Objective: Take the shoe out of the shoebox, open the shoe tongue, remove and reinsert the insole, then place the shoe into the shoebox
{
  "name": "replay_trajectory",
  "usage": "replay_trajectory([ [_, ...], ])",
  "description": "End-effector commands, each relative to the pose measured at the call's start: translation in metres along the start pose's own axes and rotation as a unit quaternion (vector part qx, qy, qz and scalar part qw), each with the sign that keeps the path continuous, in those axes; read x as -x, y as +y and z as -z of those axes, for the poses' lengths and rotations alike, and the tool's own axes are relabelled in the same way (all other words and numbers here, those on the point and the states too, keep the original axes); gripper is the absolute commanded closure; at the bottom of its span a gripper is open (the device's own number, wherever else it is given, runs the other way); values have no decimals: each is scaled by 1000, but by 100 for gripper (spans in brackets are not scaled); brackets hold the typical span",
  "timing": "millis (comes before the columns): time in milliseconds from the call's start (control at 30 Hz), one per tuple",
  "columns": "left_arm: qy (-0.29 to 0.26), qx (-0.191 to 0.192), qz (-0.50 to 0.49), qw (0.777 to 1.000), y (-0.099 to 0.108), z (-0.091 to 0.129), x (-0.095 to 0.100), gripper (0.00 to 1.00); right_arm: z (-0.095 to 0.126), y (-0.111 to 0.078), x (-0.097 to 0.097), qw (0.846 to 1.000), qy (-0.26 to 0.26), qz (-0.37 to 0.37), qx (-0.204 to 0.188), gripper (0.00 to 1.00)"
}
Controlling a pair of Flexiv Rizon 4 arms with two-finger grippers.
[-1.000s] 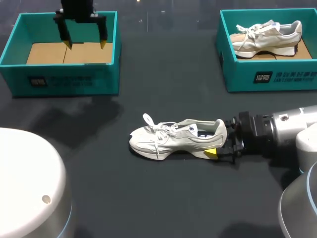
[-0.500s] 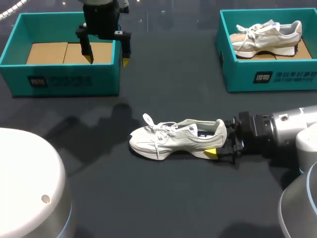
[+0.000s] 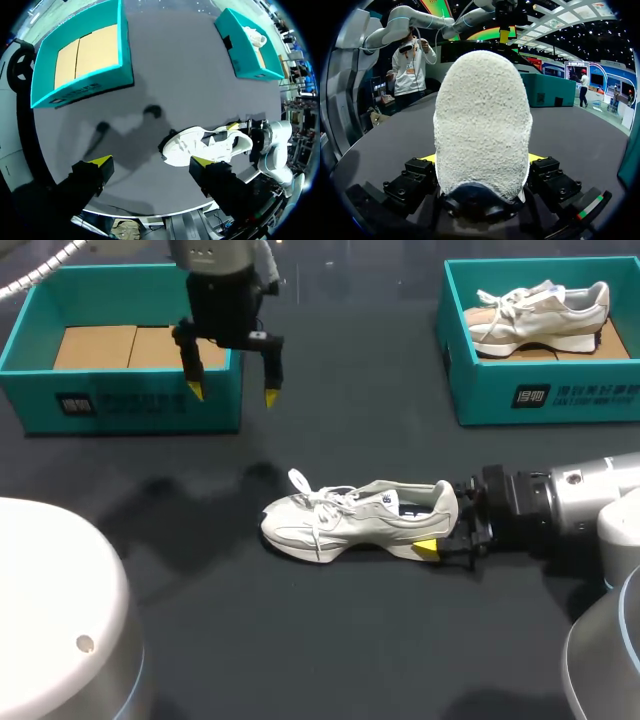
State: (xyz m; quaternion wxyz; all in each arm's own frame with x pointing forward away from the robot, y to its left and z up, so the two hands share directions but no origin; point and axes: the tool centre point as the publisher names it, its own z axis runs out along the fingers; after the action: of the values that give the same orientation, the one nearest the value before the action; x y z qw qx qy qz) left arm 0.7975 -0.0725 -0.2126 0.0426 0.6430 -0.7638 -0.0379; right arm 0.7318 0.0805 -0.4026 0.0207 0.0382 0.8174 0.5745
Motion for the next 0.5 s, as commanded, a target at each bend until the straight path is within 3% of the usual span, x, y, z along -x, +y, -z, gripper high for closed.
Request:
replay_trajectory([
  [33,-16,-7,-25,1000,19,-17,-44,0,-1,0,-1,1000,0,0,-2,100],
  [200,-4,6,-56,998,46,-23,-74,0,-1,0,-1,1000,0,0,-2,100],
  [300,3,23,-43,999,50,-24,-93,0,-1,0,-1,1000,0,0,-2,100],
  [500,3,23,-43,999,50,-24,-93,0,-1,0,-1,1000,0,0,-2,100],
])
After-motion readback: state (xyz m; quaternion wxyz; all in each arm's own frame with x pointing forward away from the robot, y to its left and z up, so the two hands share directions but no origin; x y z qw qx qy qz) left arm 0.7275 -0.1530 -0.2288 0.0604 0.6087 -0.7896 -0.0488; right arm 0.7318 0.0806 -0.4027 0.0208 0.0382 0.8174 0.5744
